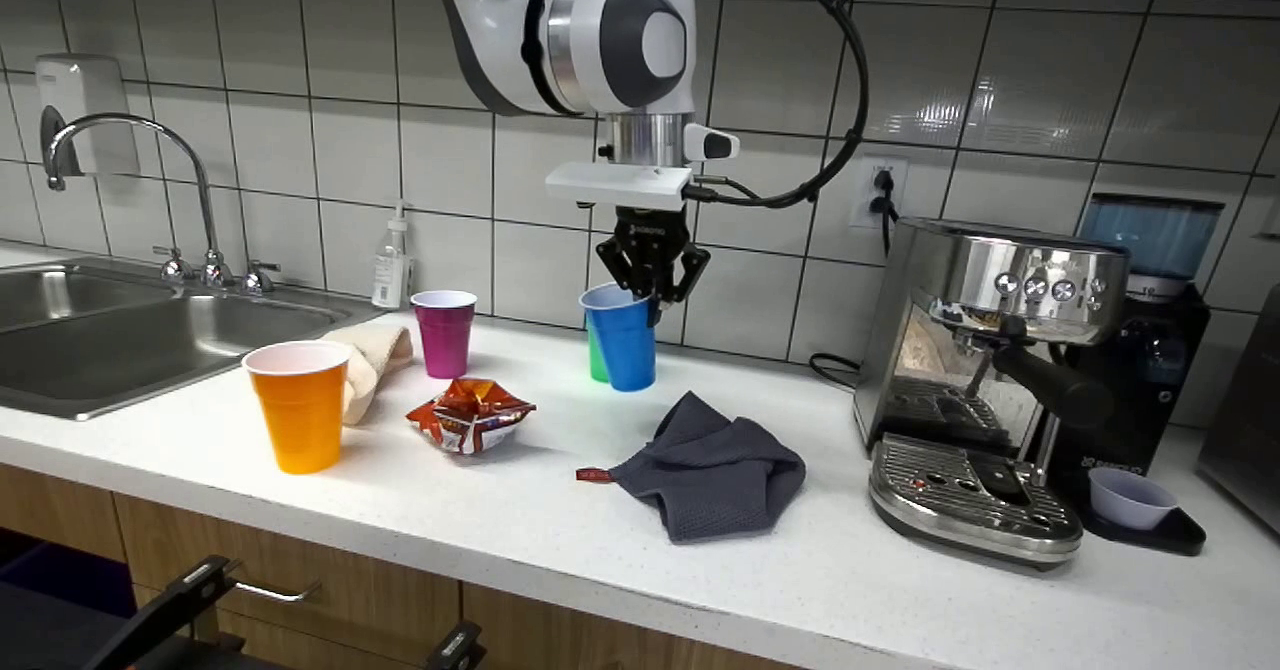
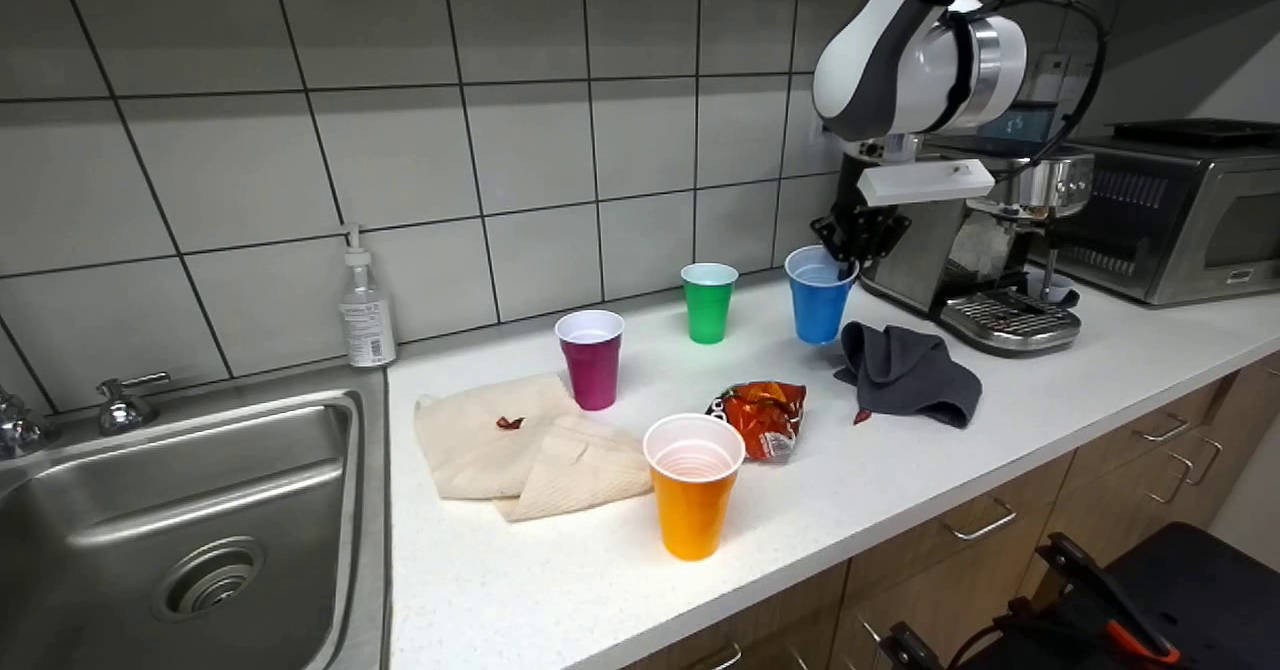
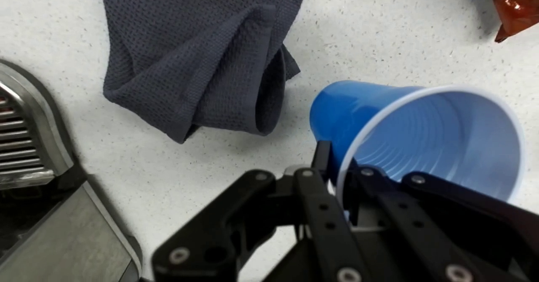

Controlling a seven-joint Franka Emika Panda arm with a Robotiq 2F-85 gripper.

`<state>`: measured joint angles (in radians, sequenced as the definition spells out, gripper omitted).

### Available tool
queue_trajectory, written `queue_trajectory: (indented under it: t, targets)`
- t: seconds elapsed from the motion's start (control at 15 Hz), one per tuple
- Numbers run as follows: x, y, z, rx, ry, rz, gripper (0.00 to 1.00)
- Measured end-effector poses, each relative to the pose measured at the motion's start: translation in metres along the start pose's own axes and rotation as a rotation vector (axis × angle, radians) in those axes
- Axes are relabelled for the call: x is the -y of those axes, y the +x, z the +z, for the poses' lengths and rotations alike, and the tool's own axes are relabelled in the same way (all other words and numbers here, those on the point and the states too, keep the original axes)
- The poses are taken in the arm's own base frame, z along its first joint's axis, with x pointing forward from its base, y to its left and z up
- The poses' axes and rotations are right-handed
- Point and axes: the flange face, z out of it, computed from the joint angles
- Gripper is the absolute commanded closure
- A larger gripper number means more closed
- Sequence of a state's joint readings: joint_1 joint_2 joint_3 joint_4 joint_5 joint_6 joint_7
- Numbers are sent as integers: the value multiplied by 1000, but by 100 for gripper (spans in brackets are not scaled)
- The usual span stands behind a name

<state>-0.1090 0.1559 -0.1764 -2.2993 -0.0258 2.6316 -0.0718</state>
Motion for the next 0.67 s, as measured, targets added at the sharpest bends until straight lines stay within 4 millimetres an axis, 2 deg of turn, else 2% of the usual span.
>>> queue_trajectory:
  t: [0.33, 0.67]
  targets:
    - [-2, -14, -12, -7, 10, -21, 99]
    - [0, -44, -25, -4, 28, -9, 99]
